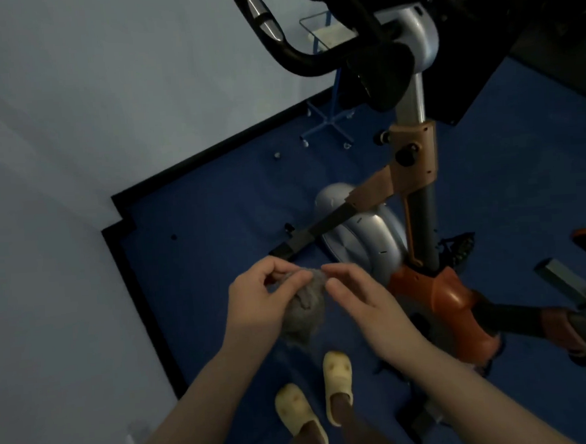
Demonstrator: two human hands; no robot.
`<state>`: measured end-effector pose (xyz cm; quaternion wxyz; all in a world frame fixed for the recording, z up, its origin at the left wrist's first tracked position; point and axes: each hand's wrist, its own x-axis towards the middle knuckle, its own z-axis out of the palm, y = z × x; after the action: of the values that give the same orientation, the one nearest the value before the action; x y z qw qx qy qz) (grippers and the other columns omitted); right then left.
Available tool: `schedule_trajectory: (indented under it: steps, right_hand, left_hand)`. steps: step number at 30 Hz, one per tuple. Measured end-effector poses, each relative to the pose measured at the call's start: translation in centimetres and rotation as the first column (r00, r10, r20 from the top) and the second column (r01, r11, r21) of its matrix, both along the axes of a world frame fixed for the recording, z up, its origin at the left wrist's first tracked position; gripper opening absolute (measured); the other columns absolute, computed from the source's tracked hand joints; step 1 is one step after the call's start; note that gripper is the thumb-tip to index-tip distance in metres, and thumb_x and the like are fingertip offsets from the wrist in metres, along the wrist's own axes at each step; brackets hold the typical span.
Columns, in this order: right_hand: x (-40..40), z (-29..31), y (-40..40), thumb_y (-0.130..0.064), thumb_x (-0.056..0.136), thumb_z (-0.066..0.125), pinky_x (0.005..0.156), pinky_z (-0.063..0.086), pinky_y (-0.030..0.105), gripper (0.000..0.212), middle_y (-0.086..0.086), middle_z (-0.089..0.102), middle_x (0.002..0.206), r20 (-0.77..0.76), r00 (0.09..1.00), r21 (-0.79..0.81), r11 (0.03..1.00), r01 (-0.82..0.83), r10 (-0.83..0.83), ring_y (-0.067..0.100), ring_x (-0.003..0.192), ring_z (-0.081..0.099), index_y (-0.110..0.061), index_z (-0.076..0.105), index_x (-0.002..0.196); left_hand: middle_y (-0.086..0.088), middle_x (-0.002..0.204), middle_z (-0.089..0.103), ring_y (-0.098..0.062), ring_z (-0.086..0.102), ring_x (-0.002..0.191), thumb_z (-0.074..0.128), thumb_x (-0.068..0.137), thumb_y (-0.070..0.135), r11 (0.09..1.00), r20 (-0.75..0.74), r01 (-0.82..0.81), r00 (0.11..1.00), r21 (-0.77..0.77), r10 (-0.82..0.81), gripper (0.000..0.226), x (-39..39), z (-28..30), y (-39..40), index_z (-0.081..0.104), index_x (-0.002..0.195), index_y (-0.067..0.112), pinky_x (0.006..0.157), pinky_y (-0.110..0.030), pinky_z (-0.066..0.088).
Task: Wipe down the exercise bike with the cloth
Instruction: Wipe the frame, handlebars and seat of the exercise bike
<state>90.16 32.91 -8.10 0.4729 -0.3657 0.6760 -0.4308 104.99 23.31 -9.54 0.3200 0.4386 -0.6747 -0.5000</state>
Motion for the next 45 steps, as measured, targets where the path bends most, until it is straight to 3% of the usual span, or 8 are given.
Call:
schedule_trajectory:
  steps: [6,9,14,21,28,39,41,45]
  right_hand:
    - [1.0,0.1,3.8,-0.056,0.060,0.080,0.082,0.051,0.032,0.049,-0.012,0.059,0.093,-0.133,0.984,-0.034,0.993,0.112,-0.115,0.006,0.091,0.060,-0.034,0.050,0.093]
    - [0.2,0.2,4.6,-0.029,0.078,0.080,0.076,0.054,0.041,0.027,0.001,0.065,0.084,-0.110,0.989,-0.067,0.993,0.093,-0.100,0.017,0.082,0.064,-0.017,0.058,0.087]
    - [-3.8,1.1,5.9,-0.006,0.089,0.066,0.073,0.052,0.023,0.008,0.005,0.070,0.081,0.028,0.995,-0.126,0.987,0.101,-0.098,0.014,0.078,0.066,0.000,0.063,0.093]
    - [-11.8,3.1,10.6,-0.007,0.092,0.061,0.066,0.050,0.017,0.007,0.001,0.071,0.076,-0.041,0.997,-0.097,0.993,-0.065,0.061,0.008,0.071,0.067,-0.008,0.068,0.094]
    - [-15.7,3.2,15.4,-0.023,0.095,0.057,0.085,0.054,0.028,0.024,0.003,0.072,0.107,0.079,0.959,-0.061,0.962,-0.266,0.271,0.017,0.102,0.068,-0.017,0.064,0.117]
    - [-16.4,2.0,18.5,-0.046,0.091,0.061,0.066,0.053,0.031,0.023,-0.007,0.067,0.071,-0.487,0.841,0.069,0.971,-0.231,0.235,0.002,0.068,0.061,-0.029,0.066,0.077]
    - [-14.9,1.3,19.2,-0.038,0.096,0.057,0.073,0.055,0.039,0.023,-0.003,0.069,0.075,-0.371,0.911,0.063,0.984,-0.169,0.180,0.007,0.073,0.064,-0.022,0.066,0.082]
    - [-12.2,1.4,20.8,-0.042,0.103,0.042,0.054,0.053,0.028,0.037,-0.001,0.072,0.076,0.339,0.940,0.119,0.990,-0.075,0.030,0.008,0.064,0.069,-0.018,0.068,0.093]
  left_hand:
    - [0.011,0.071,0.071,-0.001,0.066,0.066,0.079,0.080,0.024,0.995,-0.003,0.003,1.000,0.101,-0.002,0.010,-2.7,0.3,2.0,0.072,0.073,0.026,0.059,-0.013,0.050]
    - [0.009,0.072,0.072,-0.003,0.068,0.067,0.079,0.080,0.023,0.985,-0.022,0.069,0.998,0.155,-0.066,0.007,-3.8,1.1,3.1,0.073,0.076,0.024,0.060,-0.014,0.051]
    - [0.004,0.072,0.072,-0.005,0.066,0.064,0.082,0.076,0.025,0.972,-0.042,0.182,0.983,0.147,-0.177,0.006,-4.1,2.4,3.5,0.075,0.075,0.024,0.060,-0.014,0.050]
    - [0.002,0.076,0.074,-0.007,0.064,0.065,0.080,0.060,0.045,0.889,0.154,0.423,0.880,0.173,-0.449,0.030,-5.7,3.8,5.5,0.077,0.080,0.023,0.064,-0.020,0.052]
    - [0.009,0.077,0.073,-0.003,0.066,0.070,0.071,0.078,0.042,0.900,0.187,0.428,0.880,0.087,-0.437,0.020,-9.0,4.8,11.1,0.076,0.080,0.022,0.065,-0.013,0.048]
    - [0.015,0.078,0.071,-0.002,0.066,0.075,0.074,0.083,0.031,0.987,0.297,0.110,0.952,-0.116,-0.071,0.006,-8.4,4.6,19.5,0.073,0.077,0.032,0.068,-0.017,0.051]
    - [0.014,0.078,0.069,-0.001,0.064,0.075,0.074,0.084,0.029,0.988,0.269,0.019,0.963,-0.153,0.023,0.007,-9.3,4.1,22.1,0.072,0.077,0.031,0.067,-0.016,0.049]
    - [0.017,0.093,0.063,0.002,0.058,0.090,0.070,0.088,0.028,0.983,0.236,-0.010,0.970,-0.185,0.055,0.011,-11.4,3.2,27.4,0.068,0.095,0.036,0.077,-0.013,0.044]
